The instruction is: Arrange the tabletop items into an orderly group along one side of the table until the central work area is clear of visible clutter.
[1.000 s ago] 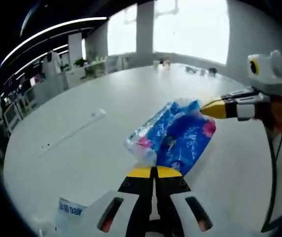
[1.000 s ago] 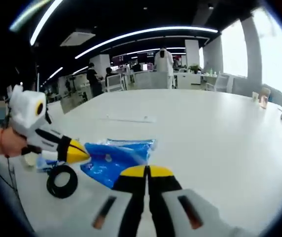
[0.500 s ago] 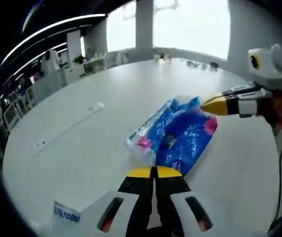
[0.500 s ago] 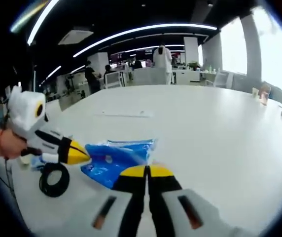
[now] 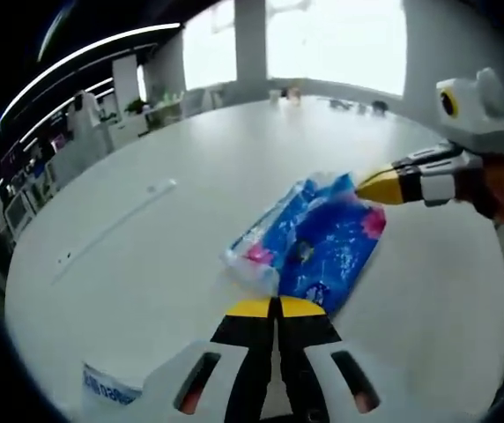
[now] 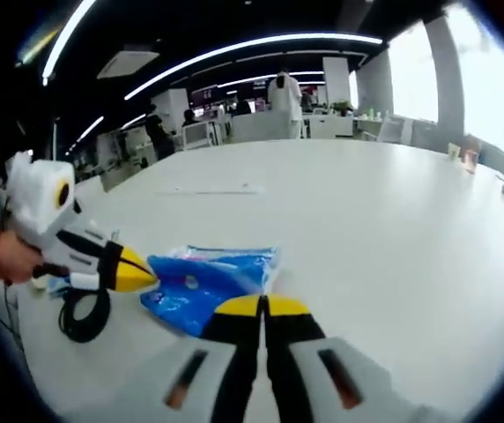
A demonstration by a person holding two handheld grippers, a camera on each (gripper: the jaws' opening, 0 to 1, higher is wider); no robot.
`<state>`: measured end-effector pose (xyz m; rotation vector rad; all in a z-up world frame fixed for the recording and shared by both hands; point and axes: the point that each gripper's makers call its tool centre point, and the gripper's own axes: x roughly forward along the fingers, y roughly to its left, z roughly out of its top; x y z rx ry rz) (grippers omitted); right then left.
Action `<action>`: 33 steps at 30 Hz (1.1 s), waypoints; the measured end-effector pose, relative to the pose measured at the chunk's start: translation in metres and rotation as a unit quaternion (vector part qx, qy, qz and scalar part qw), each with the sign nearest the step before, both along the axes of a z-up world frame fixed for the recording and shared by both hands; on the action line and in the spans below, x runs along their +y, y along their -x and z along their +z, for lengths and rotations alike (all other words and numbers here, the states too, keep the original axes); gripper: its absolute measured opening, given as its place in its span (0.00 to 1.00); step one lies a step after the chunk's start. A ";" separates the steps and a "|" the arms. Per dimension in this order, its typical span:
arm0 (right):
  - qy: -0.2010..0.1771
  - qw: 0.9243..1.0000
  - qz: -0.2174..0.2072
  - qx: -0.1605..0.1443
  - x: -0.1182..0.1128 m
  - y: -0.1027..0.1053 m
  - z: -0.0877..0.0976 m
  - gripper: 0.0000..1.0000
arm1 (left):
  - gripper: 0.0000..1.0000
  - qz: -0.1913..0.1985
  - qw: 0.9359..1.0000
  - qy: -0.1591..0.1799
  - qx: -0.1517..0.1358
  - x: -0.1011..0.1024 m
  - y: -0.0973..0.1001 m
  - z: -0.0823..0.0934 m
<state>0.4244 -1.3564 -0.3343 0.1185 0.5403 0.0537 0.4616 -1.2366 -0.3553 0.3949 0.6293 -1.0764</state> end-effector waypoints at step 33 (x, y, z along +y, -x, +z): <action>-0.008 1.000 -0.009 0.016 -0.008 0.002 -0.014 0.13 | 0.10 0.007 1.000 0.009 0.013 -0.003 0.008 -0.005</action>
